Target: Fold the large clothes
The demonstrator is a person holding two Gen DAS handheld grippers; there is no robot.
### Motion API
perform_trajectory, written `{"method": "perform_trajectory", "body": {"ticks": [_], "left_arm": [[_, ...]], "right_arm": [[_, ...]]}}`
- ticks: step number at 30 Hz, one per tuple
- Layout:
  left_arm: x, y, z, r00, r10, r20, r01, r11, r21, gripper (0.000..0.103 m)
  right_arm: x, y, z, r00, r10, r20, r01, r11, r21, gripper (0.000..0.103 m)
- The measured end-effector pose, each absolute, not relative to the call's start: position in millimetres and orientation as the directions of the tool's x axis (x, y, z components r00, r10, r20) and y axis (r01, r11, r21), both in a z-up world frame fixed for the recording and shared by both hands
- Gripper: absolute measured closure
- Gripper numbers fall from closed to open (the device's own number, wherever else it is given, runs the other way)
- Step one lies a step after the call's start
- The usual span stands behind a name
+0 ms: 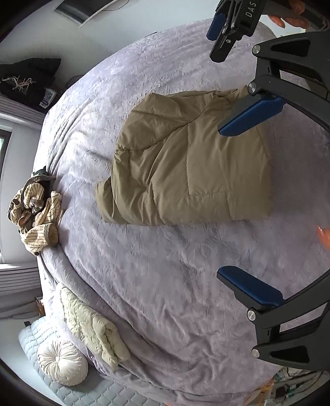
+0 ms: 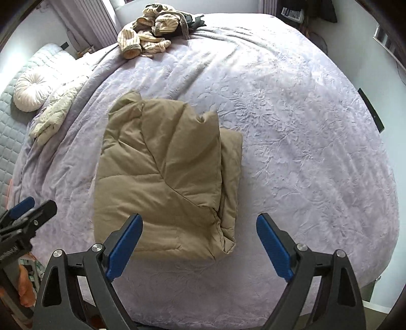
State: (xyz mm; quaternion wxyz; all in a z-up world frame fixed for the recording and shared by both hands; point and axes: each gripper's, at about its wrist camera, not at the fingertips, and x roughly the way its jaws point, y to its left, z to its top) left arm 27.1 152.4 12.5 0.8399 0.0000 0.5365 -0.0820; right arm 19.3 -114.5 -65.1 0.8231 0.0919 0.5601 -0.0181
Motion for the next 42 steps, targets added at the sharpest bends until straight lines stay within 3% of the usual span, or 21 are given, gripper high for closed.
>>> {"method": "perform_trajectory", "body": {"ticks": [18, 42], "left_arm": [[12.4, 161.6, 30.9, 0.443, -0.029, -0.896, 0.062, 0.998, -0.002, 0.001], [16.2, 163.7, 32.4, 0.438, -0.03, -0.898, 0.047, 0.999, -0.01, 0.001]], "right_arm": [[15.0, -98.4, -25.9, 0.445, -0.025, -0.895, 0.138, 0.99, 0.041, 0.01], [13.2, -90.0, -27.3, 0.443, -0.015, -0.896, 0.129, 0.991, 0.047, 0.01]]}}
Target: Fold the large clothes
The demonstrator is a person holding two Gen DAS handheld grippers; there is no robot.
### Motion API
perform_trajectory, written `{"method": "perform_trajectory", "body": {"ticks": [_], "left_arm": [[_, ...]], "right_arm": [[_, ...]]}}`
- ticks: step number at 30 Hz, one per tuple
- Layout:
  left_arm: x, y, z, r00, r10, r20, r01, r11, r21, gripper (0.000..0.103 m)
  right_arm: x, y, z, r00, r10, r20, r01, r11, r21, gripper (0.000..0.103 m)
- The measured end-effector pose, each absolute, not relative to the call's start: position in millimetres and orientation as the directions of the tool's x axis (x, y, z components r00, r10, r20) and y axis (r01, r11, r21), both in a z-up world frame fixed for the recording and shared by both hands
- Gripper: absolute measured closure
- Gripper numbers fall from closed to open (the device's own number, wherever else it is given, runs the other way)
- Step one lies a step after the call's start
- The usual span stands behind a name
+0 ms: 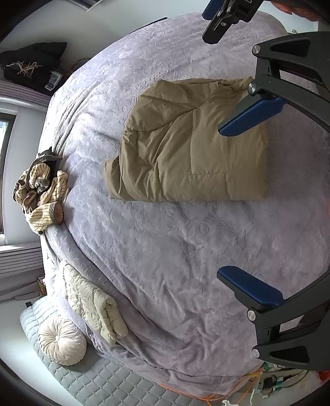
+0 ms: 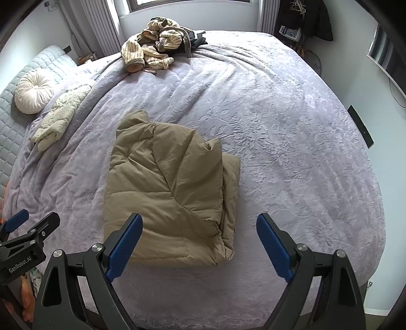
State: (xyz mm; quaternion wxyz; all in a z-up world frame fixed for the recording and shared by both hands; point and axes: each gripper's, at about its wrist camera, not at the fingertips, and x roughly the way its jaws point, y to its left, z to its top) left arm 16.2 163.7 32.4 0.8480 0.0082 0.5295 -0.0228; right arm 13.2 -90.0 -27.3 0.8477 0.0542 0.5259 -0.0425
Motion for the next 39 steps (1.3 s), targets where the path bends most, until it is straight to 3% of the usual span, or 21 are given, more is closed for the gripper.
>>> {"method": "perform_trajectory", "body": {"ticks": [39], "left_arm": [[18.9, 164.6, 26.0, 0.418, -0.035, -0.908, 0.056, 0.998, -0.013, 0.001]], "right_arm": [[15.8, -90.9, -30.8, 0.435, -0.003, -0.9, 0.125, 0.991, 0.057, 0.01]]}}
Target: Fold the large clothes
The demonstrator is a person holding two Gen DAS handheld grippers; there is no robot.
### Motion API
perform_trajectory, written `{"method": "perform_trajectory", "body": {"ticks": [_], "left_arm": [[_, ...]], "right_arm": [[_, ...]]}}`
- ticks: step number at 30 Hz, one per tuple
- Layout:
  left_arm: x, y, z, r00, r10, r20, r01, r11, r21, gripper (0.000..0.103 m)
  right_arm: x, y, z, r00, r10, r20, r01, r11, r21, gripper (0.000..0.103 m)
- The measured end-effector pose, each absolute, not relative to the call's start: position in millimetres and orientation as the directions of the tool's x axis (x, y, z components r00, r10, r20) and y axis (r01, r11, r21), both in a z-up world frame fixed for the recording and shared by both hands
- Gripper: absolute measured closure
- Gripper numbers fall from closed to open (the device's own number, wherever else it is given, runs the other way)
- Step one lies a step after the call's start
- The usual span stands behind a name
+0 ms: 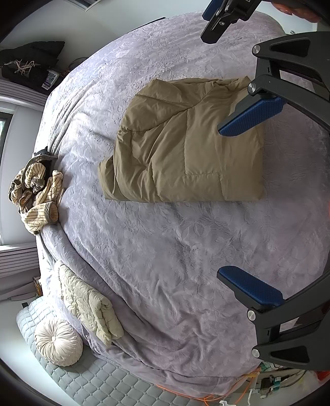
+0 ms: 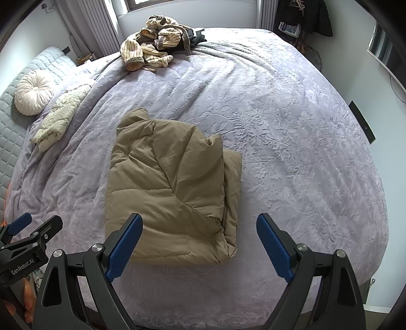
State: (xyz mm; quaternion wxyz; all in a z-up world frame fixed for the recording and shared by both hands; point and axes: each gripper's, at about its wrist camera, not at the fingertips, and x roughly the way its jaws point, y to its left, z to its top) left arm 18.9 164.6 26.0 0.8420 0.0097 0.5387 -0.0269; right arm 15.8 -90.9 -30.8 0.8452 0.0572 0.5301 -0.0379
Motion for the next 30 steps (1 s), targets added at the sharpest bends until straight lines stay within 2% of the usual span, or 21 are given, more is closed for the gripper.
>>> {"method": "perform_trajectory", "body": {"ticks": [30], "left_arm": [[17.6, 165.3, 24.7, 0.412, -0.031, -0.911, 0.052, 0.999, -0.011, 0.001]], "right_arm": [[14.8, -89.1, -33.3, 0.431, -0.001, -0.902, 0.13, 0.99, 0.061, 0.01]]}}
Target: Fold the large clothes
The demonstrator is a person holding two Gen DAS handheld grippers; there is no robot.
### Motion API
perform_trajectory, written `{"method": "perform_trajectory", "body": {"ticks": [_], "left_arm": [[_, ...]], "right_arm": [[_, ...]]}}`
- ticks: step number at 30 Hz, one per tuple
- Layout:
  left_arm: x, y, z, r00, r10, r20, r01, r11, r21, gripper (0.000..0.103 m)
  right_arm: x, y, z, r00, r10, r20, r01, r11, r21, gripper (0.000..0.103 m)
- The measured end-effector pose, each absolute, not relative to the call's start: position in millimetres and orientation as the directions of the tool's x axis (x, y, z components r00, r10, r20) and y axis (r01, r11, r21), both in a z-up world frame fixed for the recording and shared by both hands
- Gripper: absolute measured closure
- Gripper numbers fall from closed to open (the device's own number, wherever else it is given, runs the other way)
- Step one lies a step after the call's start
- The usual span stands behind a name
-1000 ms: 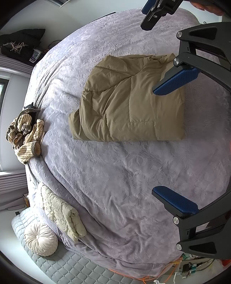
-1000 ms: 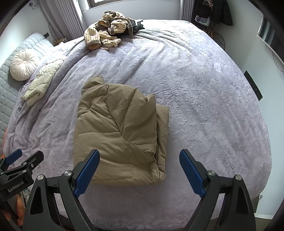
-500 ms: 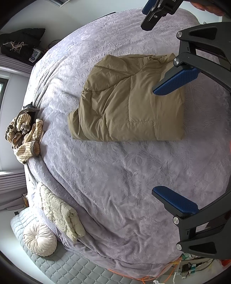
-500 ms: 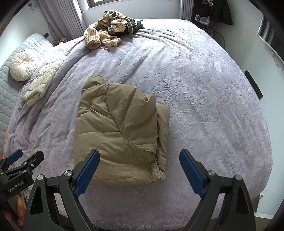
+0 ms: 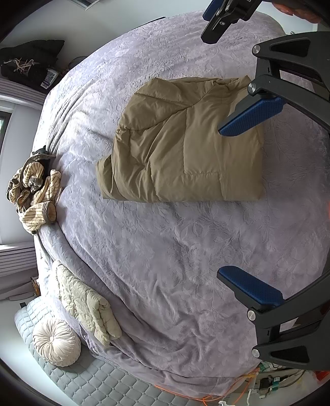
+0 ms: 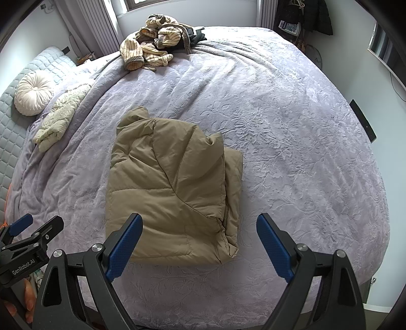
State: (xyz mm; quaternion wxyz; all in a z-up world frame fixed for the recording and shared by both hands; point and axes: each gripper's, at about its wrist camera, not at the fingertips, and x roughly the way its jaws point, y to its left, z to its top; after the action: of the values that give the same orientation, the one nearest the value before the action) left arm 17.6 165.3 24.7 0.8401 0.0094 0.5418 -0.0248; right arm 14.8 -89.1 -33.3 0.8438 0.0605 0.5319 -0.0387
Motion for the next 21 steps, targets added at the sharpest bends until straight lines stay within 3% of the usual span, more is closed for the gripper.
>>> {"method": "perform_trajectory", "body": {"ticks": [21], "left_arm": [[25.0, 163.9, 26.5, 0.422, -0.034, -0.906, 0.069, 0.998, -0.005, 0.001]], "right_arm": [[14.7, -89.1, -33.6, 0.432, 0.002, -0.902, 0.128, 0.99, 0.063, 0.01]]}}
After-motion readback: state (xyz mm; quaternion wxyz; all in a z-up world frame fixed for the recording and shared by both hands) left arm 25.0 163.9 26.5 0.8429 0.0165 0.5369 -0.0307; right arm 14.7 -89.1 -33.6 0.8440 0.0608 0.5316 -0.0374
